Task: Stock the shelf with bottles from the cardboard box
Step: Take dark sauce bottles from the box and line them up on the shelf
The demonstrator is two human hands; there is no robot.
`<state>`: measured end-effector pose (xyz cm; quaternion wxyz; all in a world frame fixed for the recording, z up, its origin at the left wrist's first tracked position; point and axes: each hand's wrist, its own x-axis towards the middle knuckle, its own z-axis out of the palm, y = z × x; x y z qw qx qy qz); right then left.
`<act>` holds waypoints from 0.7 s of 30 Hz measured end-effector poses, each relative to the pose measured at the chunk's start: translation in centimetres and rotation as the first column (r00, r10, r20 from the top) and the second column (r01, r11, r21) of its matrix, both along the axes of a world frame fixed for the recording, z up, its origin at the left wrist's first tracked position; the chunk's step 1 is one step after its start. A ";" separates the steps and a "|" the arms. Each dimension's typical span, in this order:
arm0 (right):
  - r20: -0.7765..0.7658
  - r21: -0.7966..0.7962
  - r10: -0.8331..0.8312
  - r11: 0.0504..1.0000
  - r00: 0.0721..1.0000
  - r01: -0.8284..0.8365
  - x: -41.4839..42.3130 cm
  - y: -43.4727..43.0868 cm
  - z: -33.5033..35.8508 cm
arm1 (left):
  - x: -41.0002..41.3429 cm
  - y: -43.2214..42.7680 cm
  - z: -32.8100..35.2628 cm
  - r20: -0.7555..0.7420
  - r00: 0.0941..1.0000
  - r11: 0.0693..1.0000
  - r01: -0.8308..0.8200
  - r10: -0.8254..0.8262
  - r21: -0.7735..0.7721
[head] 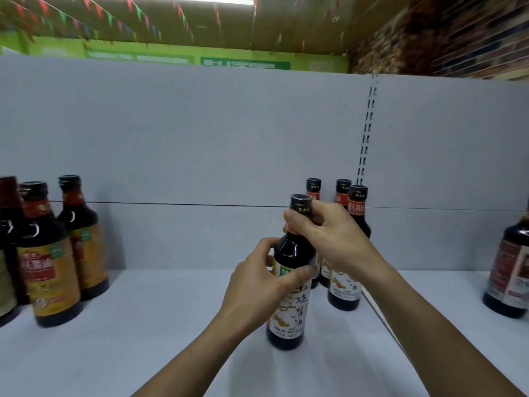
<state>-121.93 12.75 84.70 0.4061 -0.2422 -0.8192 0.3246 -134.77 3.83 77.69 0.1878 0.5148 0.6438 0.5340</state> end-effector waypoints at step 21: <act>-0.076 -0.108 -0.154 0.983 0.985 0.146 0.4 -1.0 -4.7 | -0.8 2.5 -4.4 -0.004 0.970 0.962 0.239 -0.242 -0.134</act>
